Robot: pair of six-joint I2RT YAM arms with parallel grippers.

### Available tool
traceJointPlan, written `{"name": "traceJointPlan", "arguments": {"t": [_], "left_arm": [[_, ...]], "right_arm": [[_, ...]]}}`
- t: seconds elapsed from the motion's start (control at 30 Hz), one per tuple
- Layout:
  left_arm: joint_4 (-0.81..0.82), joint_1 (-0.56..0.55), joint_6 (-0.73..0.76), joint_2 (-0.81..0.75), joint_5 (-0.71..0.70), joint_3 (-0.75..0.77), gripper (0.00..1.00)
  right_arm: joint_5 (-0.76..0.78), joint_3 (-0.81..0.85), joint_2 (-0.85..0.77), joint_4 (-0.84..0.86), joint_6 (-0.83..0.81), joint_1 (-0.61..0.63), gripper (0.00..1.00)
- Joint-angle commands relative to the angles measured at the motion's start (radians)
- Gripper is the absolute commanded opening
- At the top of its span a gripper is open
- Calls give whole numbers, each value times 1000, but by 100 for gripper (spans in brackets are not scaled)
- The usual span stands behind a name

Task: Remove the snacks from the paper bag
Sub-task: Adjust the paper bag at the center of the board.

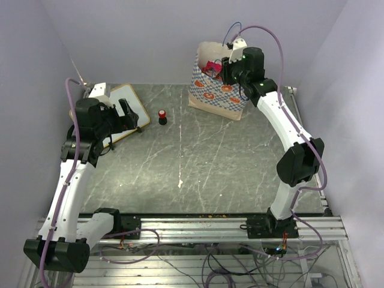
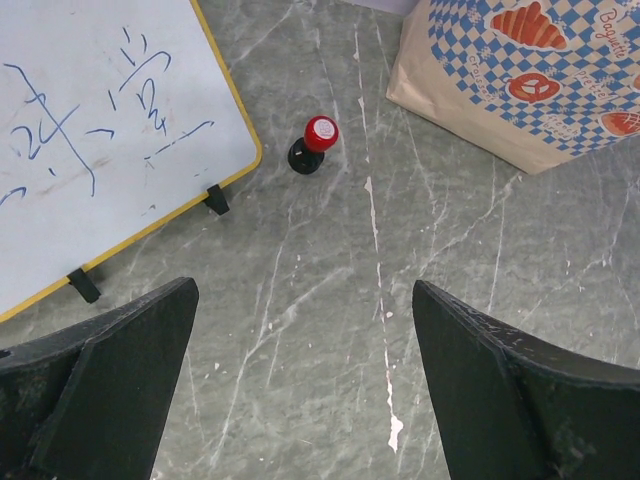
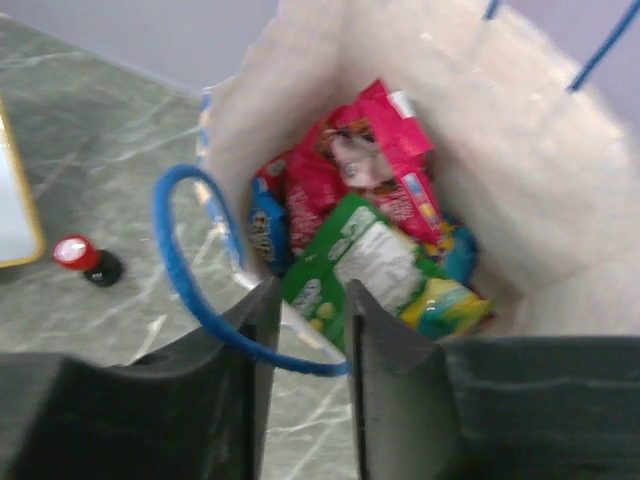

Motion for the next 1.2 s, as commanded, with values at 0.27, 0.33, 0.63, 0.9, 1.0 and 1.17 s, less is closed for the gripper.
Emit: {"name": "traceJointPlan", "arguments": {"t": [0.27,0.33,0.63,0.9,1.0,1.17], "left_arm": [[39,-19,-40,-46,77,8,96],[32,-20,-62,-53,84,2,96],[-53,-20,-138,-103,119,-15,95],[-130,-20,-261,-131,186,22,96],[-136,-20,-322,-150,223,23,96],[-162,-20,-431,-193,223,29,97]], "right_arm": [[-267,-53,-90,-61,16,30,0],[-234,-68,-113,-88,21,67,0],[-31,-217,-245,-142,162,368,0],[-42,-334,-353,-111,352,579,0],[-70,-326,-349,-80,396,650,0],[-107,-285,-305,-33,441,736,0]]}}
